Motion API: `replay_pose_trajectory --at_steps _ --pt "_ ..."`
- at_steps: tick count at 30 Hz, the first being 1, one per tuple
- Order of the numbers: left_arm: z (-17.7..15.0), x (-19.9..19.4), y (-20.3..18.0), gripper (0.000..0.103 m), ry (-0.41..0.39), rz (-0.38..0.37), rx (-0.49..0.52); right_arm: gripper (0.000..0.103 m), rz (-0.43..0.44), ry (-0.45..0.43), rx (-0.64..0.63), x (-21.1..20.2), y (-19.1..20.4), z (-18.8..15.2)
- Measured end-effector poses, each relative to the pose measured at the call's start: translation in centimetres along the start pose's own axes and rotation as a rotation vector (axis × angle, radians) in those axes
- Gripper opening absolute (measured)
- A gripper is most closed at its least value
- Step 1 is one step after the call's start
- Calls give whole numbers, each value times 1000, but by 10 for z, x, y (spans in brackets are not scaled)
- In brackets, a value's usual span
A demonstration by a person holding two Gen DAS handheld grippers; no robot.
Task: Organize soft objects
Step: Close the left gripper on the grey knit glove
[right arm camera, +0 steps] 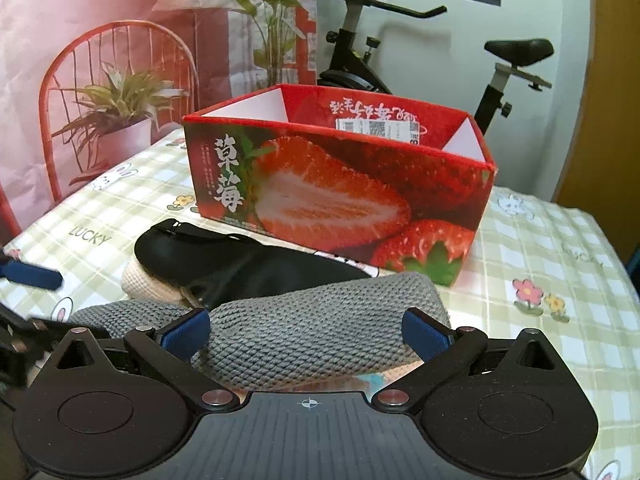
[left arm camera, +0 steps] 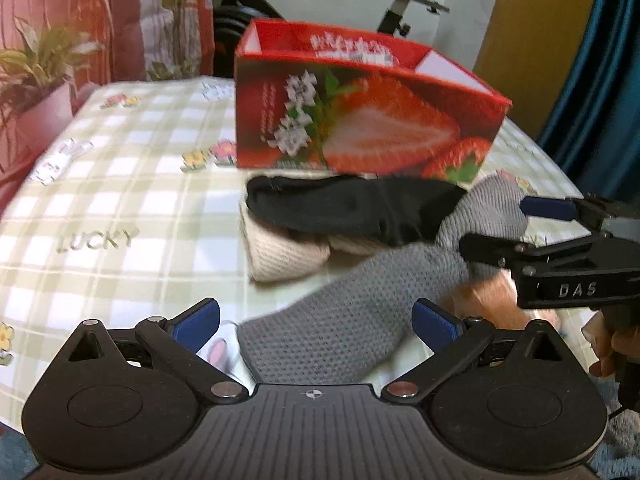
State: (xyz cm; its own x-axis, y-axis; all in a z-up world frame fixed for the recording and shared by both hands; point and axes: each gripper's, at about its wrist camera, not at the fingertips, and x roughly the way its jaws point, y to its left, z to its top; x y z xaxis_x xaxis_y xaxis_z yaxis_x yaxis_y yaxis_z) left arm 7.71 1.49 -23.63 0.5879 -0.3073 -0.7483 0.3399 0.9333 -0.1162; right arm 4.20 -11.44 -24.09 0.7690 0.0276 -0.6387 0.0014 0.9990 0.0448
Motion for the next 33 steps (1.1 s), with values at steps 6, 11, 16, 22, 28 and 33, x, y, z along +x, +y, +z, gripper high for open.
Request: replay_pose_trajectory --at_steps 6,11,16,22,28,33 --pt "-7 24 4 95 103 25 1 102 3 2 12 0 2 -3" --pt "-2 33 26 82 134 1 -92 102 3 1 24 0 -1 -3" --pt "8 38 42 81 144 34 -115 101 -3 -10 50 -3 -8 0" --pt "20 34 62 81 125 37 -121 96 -11 -7 103 -1 -20 1" --pt "22 43 73 78 123 39 -118 86 -1 15 153 7 -26 -4" --pt "19 49 72 78 107 48 -111 81 16 29 173 10 -26 -8"
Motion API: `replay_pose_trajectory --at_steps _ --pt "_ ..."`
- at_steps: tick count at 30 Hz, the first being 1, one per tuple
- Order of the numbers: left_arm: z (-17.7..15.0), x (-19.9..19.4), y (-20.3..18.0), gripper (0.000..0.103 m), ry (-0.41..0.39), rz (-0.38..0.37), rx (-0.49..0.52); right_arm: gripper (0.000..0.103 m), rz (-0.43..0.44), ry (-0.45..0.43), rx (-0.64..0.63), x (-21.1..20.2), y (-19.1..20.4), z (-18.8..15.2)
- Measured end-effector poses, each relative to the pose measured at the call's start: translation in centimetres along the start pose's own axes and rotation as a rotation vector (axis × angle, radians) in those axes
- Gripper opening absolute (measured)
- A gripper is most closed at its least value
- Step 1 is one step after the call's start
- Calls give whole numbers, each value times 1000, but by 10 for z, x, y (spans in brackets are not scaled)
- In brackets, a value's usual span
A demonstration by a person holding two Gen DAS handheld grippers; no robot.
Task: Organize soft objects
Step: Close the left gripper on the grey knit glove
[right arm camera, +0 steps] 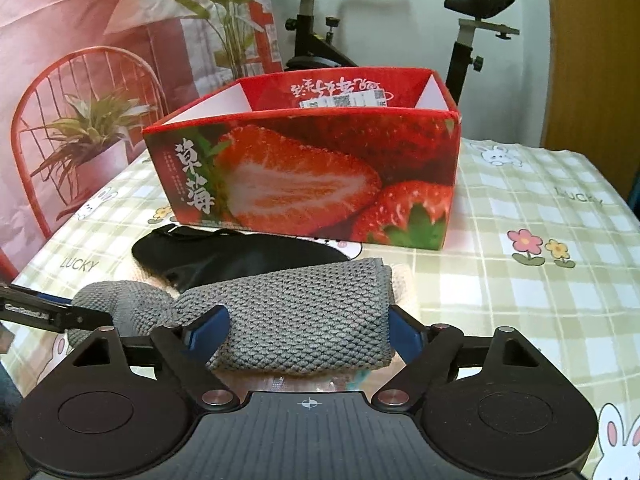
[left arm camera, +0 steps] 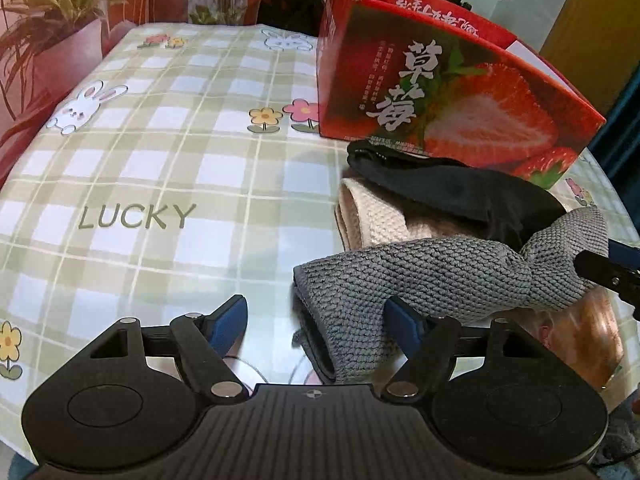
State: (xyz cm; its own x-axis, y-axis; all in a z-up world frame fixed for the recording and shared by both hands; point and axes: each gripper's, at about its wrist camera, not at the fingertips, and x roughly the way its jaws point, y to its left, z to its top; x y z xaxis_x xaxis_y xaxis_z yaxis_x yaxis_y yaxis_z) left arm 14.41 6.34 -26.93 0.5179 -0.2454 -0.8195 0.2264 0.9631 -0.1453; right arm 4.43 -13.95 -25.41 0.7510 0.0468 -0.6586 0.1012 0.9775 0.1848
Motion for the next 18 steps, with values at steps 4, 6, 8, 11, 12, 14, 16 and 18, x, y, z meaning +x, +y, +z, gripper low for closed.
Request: replay_pose_trajectory --at_steps 4,6,8,11,12,14,16,18 --pt "0 -1 1 78 -18 12 1 81 10 -1 9 -1 1 1" --pt "1 0 2 78 -23 15 -1 81 9 -9 18 -3 0 2" --pt "0 0 4 79 -30 20 -5 81 8 -22 39 -4 -3 5" --pt "0 -2 6 79 -40 28 -24 72 23 -20 64 -4 -8 6" --pt "-1 -3 6 79 -41 27 -35 68 26 -14 66 -3 -8 6" --pt "-2 -5 8 79 -46 16 -55 62 27 -5 62 -2 -7 5" --pt "-4 -5 7 83 -50 9 -47 61 27 0 57 0 -5 3" --pt "-5 -4 3 88 -49 8 -26 60 23 3 50 0 -3 0"
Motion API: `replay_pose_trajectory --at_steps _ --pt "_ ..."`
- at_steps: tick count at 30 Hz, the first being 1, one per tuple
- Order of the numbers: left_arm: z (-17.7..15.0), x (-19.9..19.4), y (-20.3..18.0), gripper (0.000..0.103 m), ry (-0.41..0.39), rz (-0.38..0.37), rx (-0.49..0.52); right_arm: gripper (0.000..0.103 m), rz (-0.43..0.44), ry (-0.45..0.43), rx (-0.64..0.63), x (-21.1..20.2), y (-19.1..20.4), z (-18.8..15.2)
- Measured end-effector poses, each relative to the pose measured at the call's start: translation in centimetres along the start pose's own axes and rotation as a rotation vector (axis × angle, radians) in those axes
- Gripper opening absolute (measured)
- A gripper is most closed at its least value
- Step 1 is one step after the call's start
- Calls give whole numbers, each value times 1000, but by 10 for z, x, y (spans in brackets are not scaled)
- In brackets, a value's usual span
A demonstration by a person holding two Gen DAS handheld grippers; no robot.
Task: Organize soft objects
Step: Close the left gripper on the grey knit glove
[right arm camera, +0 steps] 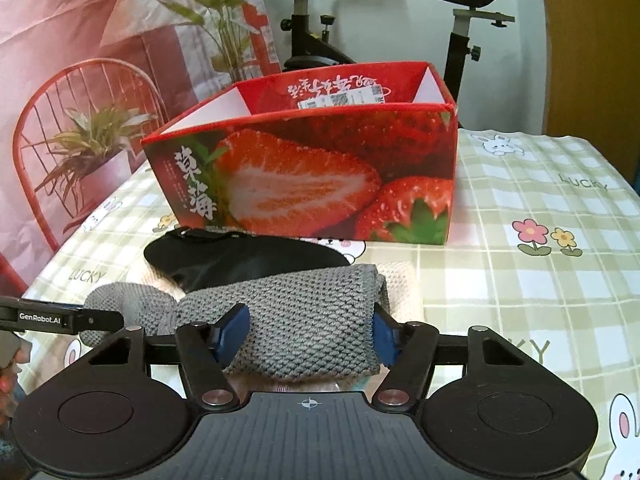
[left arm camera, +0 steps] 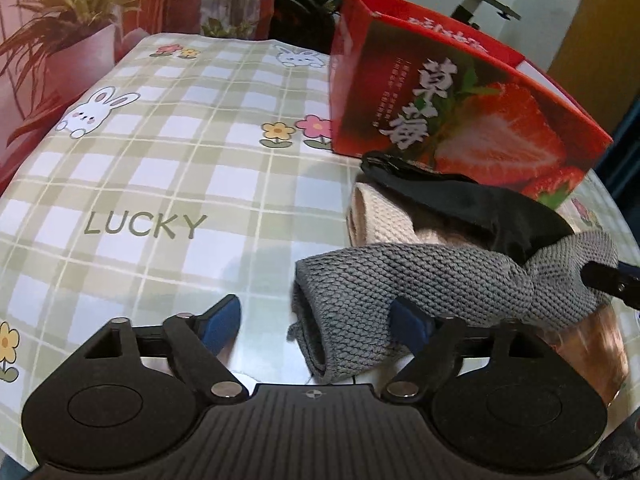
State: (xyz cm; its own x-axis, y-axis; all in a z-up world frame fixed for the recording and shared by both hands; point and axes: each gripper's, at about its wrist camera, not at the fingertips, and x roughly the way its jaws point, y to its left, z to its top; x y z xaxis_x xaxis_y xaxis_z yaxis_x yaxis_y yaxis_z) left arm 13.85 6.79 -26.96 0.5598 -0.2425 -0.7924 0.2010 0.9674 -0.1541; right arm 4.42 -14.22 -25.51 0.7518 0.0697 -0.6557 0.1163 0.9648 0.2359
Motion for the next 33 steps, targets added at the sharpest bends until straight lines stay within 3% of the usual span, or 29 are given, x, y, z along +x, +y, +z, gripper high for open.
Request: replay_pose_trajectory --at_steps 2,10,27,33 --pt "-2 2 -6 96 3 12 24 60 -6 1 -9 1 1 -3" --pt "-6 9 -15 103 -11 38 89 62 -6 3 1 2 -3 -9" --pt "-8 9 -17 103 -24 62 101 62 -12 3 -3 3 -2 -11" --pt "-6 6 -8 103 -27 10 78 62 -9 1 -2 2 -2 -11"
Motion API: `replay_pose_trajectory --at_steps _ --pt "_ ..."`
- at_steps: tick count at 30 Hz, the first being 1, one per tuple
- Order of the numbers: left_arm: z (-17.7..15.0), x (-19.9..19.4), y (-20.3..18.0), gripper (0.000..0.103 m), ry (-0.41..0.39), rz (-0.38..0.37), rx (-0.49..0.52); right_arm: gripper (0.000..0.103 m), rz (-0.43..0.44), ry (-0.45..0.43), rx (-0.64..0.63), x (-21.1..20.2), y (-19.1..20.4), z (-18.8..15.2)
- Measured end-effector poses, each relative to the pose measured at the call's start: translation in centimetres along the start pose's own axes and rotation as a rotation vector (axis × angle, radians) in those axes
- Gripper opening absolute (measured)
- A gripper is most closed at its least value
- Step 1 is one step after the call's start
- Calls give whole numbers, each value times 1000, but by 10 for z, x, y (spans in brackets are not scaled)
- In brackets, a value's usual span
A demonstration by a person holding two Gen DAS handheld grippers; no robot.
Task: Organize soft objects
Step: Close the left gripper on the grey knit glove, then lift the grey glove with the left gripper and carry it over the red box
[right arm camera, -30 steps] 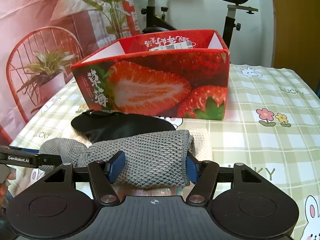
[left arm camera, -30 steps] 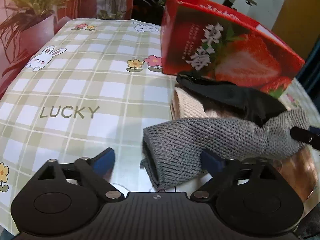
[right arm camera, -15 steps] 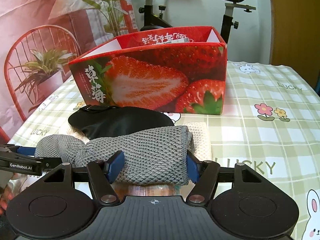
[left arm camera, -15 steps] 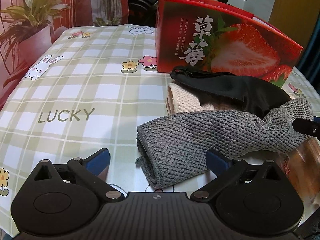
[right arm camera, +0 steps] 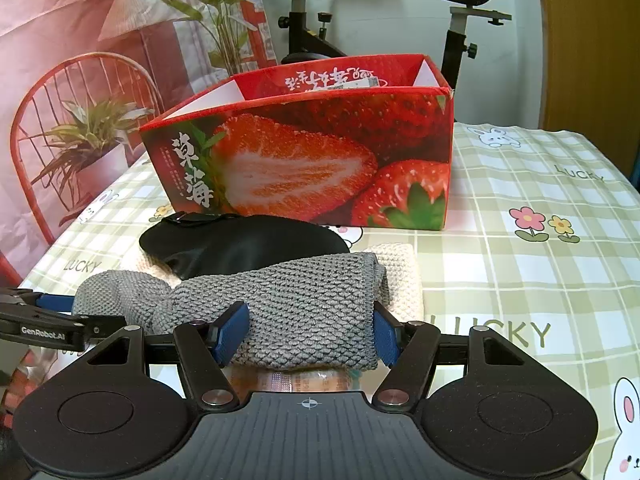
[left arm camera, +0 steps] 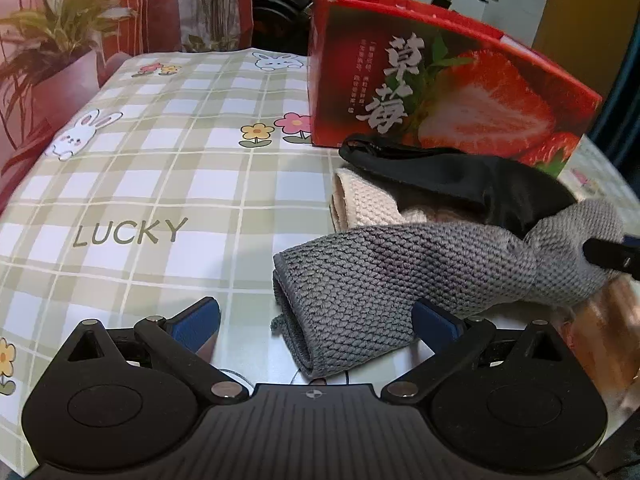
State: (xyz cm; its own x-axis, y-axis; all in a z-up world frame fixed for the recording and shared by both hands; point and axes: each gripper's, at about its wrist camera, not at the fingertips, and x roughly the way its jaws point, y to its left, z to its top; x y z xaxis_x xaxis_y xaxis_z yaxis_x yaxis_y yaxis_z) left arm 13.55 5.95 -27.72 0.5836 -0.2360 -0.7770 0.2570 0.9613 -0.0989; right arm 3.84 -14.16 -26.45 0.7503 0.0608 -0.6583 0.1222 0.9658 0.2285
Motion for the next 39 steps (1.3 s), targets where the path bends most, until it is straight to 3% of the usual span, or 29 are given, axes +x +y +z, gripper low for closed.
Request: replay_pose_trajectory --at_steps 4,8,18,21,24,26,28,31,36,39 --pt "2 -5 10 97 -15 -63 -79 62 5 -3 4 -2 0 0" --pt "1 -15 9 89 -47 -70 -78 62 8 -6 9 -4 0 0" --pt "-6 -22 4 87 -66 -158 -111 62 18 -10 25 -5 -3 1" --pt "-6 -19 7 82 -65 -165 -145 62 16 -12 28 -6 -4 1" --pt "-7 -15 11 64 -53 -189 -170 62 17 -14 45 -7 -8 1" --pt "-8 -12 13 35 -43 -194 -172 62 23 -11 61 -6 -11 1" --pt "-10 -12 16 30 -46 -195 -184 61 23 -10 67 -4 -11 0" --pt "-11 -15 17 21 -69 -198 -187 53 28 -14 55 -5 -9 1" --pt "-3 -33 9 14 -153 -184 -128 25 31 -46 20 -15 -5 10" --pt "8 -45 2 13 -210 -180 -84 21 44 -76 3 -24 -2 18"
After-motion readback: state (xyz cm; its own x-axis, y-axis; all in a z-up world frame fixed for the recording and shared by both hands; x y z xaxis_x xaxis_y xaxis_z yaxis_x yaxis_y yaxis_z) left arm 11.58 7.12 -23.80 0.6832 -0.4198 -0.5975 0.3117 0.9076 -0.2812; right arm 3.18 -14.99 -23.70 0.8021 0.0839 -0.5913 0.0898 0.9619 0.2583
